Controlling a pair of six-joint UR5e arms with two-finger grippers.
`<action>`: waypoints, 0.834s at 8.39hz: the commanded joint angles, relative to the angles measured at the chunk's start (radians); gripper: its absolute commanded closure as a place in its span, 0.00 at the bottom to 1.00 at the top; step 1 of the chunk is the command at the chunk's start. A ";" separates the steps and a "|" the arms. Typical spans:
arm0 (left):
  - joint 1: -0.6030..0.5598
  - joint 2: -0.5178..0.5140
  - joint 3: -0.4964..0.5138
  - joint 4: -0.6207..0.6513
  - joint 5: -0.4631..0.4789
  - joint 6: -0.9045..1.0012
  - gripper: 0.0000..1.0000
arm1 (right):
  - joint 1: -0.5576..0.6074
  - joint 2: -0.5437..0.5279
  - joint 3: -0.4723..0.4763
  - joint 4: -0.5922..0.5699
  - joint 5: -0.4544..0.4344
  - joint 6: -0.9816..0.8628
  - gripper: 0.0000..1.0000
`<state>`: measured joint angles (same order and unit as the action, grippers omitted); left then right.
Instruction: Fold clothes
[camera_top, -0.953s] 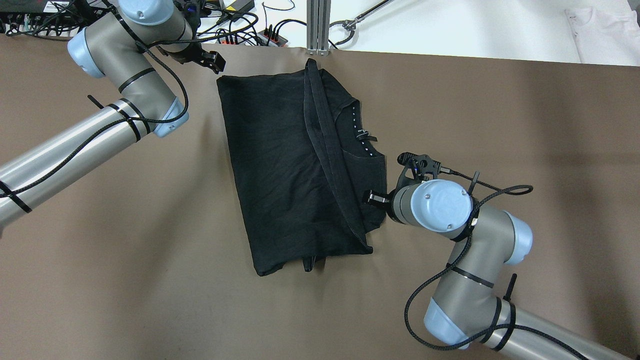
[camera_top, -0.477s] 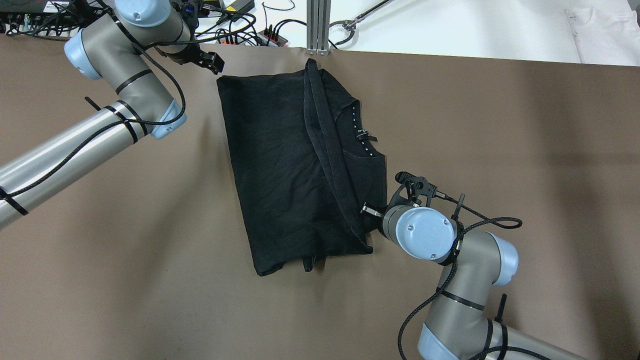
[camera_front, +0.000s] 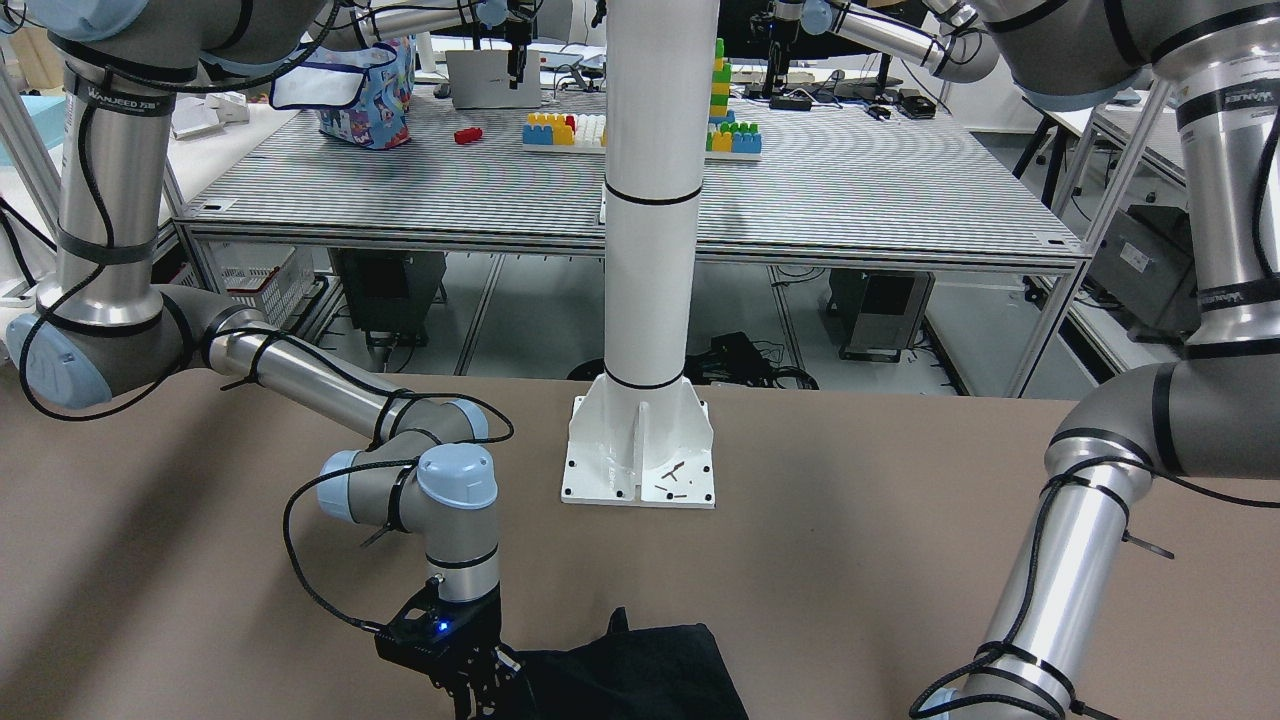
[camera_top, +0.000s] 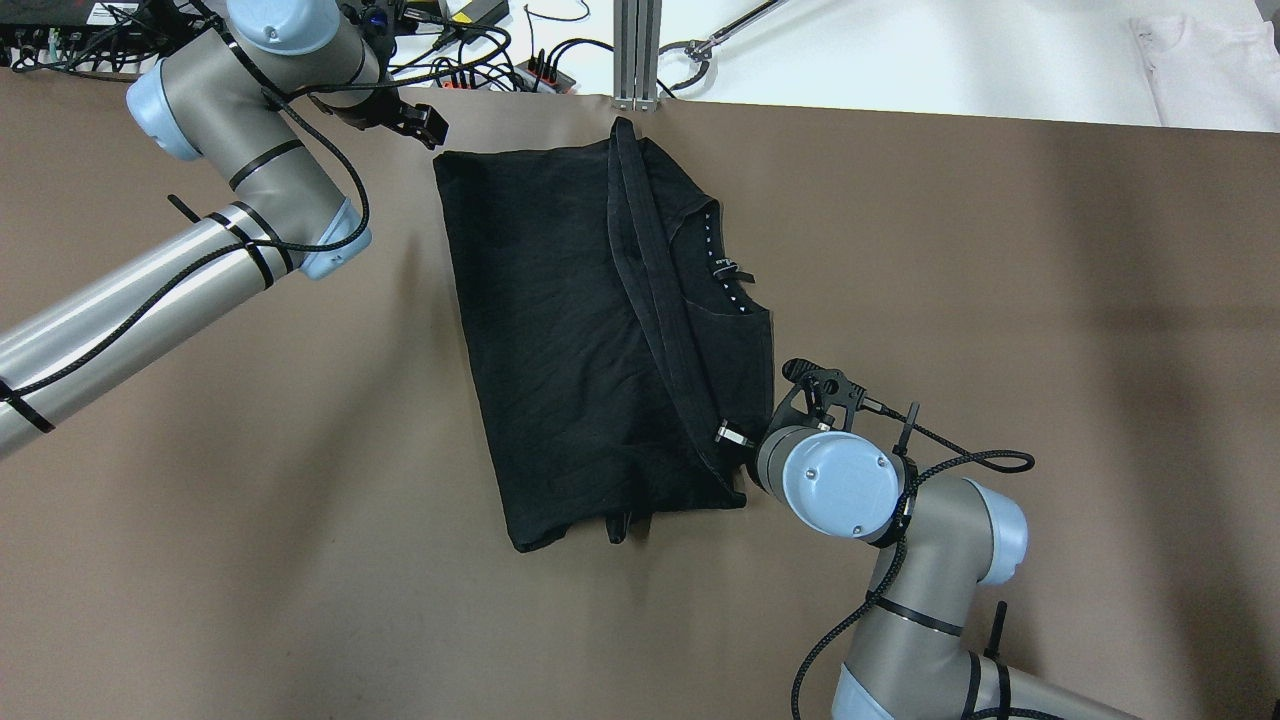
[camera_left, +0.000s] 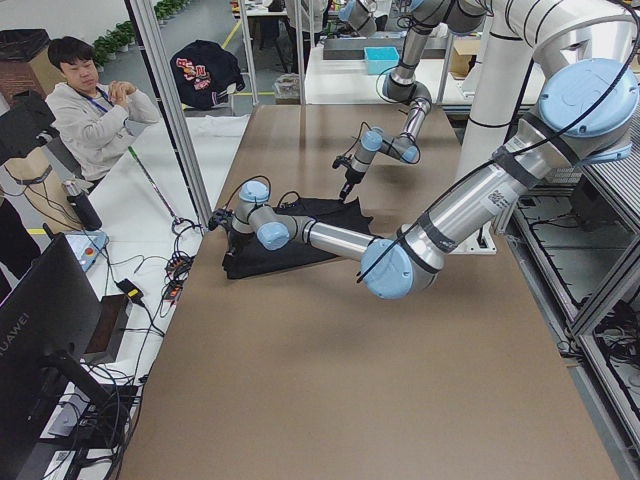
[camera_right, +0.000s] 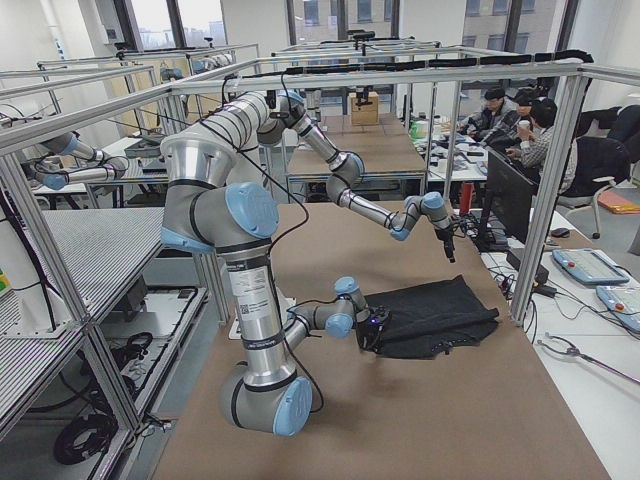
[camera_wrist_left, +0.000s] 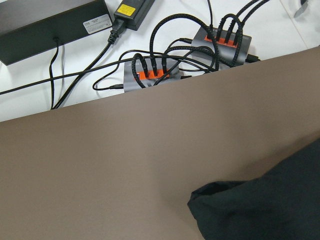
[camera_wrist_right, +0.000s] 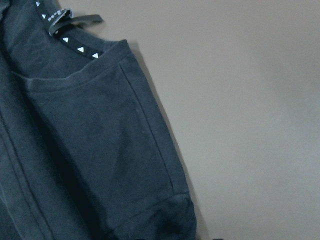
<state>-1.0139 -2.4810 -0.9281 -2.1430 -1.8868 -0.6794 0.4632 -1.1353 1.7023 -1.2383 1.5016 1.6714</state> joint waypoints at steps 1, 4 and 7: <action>0.001 0.028 -0.026 -0.001 0.000 0.001 0.00 | 0.000 0.000 0.034 0.000 -0.001 0.001 1.00; 0.001 0.028 -0.028 -0.001 0.000 0.000 0.00 | -0.001 -0.014 0.091 -0.013 0.003 -0.015 1.00; 0.001 0.045 -0.055 -0.001 0.000 -0.009 0.00 | -0.099 -0.092 0.233 -0.016 -0.035 0.001 1.00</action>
<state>-1.0125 -2.4494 -0.9630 -2.1445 -1.8868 -0.6807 0.4223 -1.1849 1.8578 -1.2522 1.4963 1.6629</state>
